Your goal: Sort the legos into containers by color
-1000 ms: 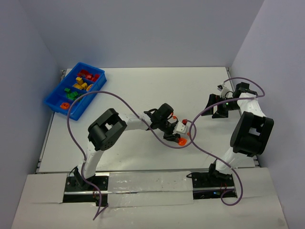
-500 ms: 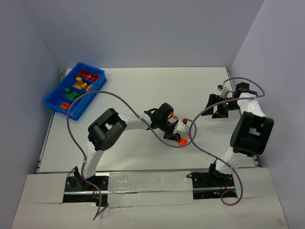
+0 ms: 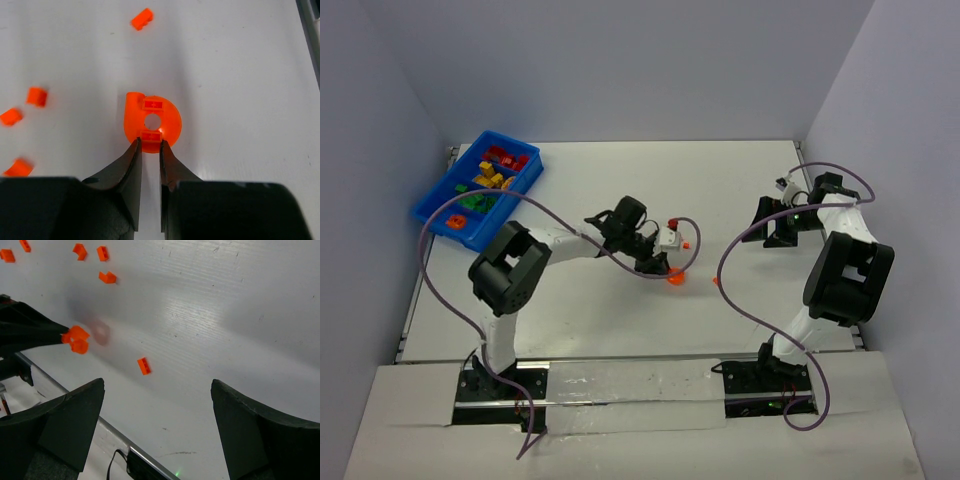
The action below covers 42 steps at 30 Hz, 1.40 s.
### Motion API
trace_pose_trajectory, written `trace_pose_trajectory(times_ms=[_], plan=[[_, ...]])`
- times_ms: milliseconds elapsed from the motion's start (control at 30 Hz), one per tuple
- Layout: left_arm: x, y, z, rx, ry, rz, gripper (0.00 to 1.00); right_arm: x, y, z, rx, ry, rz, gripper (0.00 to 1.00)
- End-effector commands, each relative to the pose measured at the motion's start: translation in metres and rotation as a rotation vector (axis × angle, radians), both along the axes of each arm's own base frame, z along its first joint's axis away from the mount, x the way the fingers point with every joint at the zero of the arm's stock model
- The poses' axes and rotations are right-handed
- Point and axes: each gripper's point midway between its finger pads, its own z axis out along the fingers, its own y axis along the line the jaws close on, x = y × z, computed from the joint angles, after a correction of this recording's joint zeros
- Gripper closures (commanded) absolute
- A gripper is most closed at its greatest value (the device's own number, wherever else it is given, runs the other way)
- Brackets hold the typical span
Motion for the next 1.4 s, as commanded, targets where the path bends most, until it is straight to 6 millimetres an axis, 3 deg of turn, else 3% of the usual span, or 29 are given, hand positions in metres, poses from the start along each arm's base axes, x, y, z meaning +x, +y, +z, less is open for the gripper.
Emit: trace_pose_trajectory(times_ms=[0,133,167,233,367,433,467,533,567,733,800,867,900,1000,1100,1367], plan=[[0.023,0.038,0.046,-0.053,0.005,0.085,1.00,0.014,0.006,0.018,0.013,-0.053,0.018,0.06],[0.051,0.096,0.064,-0.037,-0.010,0.215,1.00,0.019,0.015,0.022,0.008,-0.065,0.040,0.06],[0.052,0.102,0.064,-0.035,-0.013,0.225,1.00,0.020,0.016,0.022,0.009,-0.065,0.042,0.06],[0.061,0.137,0.076,-0.030,-0.011,0.299,1.00,0.021,0.028,0.024,0.007,-0.075,0.068,0.06],[0.065,0.185,0.097,-0.029,-0.022,0.388,1.00,0.024,0.047,0.023,-0.010,-0.083,0.107,0.06],[0.074,0.222,0.104,-0.029,-0.021,0.470,1.00,0.025,0.060,0.023,-0.026,-0.093,0.140,0.06],[0.073,0.225,0.105,-0.030,-0.019,0.470,1.00,0.025,0.066,0.023,-0.027,-0.096,0.154,0.06],[0.077,0.264,0.112,-0.022,-0.040,0.535,1.00,0.025,0.081,0.023,-0.031,-0.098,0.188,0.06],[0.078,0.290,0.112,-0.013,-0.022,0.594,1.00,0.026,0.086,0.023,-0.031,-0.099,0.198,0.06],[0.077,0.375,0.106,0.028,-0.008,0.749,1.00,0.030,0.104,0.022,-0.027,-0.093,0.243,0.06],[0.077,0.400,0.105,0.035,0.003,0.802,1.00,0.030,0.107,0.021,-0.027,-0.091,0.249,0.06],[0.081,0.440,0.107,0.037,-0.004,0.877,1.00,0.030,0.109,0.021,-0.026,-0.089,0.255,0.06],[0.081,0.445,0.107,0.038,0.000,0.887,1.00,0.030,0.109,0.021,-0.026,-0.087,0.256,0.06],[0.091,0.494,0.108,0.062,-0.028,0.990,1.00,0.030,0.111,0.018,-0.022,-0.079,0.259,0.06],[0.101,0.524,0.106,0.083,-0.041,1.054,1.00,0.030,0.111,0.015,-0.022,-0.070,0.258,0.06],[0.135,0.569,0.094,0.129,-0.061,1.202,1.00,0.029,0.109,0.012,-0.032,-0.064,0.258,0.06]])
